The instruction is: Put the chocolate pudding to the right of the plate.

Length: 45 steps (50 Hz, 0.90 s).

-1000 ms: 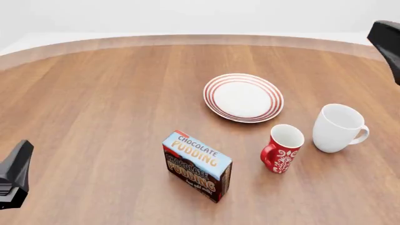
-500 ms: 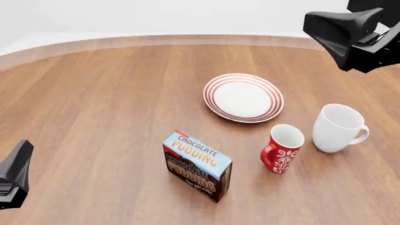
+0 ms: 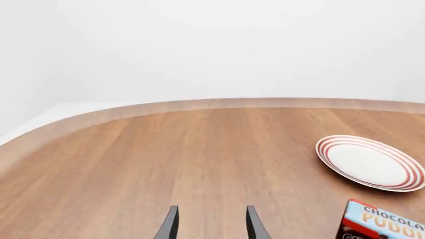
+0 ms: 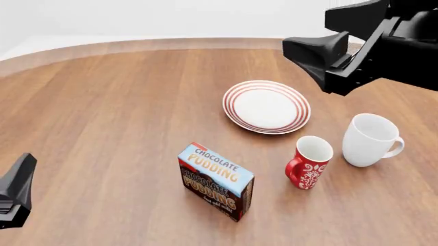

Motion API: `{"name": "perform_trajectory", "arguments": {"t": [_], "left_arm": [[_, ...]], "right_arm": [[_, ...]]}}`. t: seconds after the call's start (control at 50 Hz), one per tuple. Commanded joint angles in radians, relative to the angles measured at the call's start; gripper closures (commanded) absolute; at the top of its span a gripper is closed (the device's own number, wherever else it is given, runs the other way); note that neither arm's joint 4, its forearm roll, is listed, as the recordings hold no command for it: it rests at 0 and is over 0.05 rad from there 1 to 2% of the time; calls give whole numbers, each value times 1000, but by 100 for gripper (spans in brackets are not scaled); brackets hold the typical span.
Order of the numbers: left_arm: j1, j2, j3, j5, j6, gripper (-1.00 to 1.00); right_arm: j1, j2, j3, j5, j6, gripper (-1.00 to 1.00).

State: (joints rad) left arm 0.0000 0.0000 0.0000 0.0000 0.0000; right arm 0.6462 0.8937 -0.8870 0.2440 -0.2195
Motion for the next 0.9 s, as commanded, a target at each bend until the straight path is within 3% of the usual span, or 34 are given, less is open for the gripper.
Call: {"name": "perform_trajectory", "arguments": {"t": [0.02, 0.2, 0.24, 0.3, 0.9], "left_arm": [[0, 0, 0, 0, 0, -100], [0, 0, 0, 0, 0, -100], [0, 0, 0, 0, 0, -100], [0, 0, 0, 0, 0, -100], [0, 0, 0, 0, 0, -100]], "right_arm": [[37, 58, 6, -22, -18, -100], [30, 87, 26, -48, -41, -100], [32, 96, 41, -61, -74, -100], [49, 103, 30, -64, -44, -100], [139, 188, 52, -116, 6, -100]]}}
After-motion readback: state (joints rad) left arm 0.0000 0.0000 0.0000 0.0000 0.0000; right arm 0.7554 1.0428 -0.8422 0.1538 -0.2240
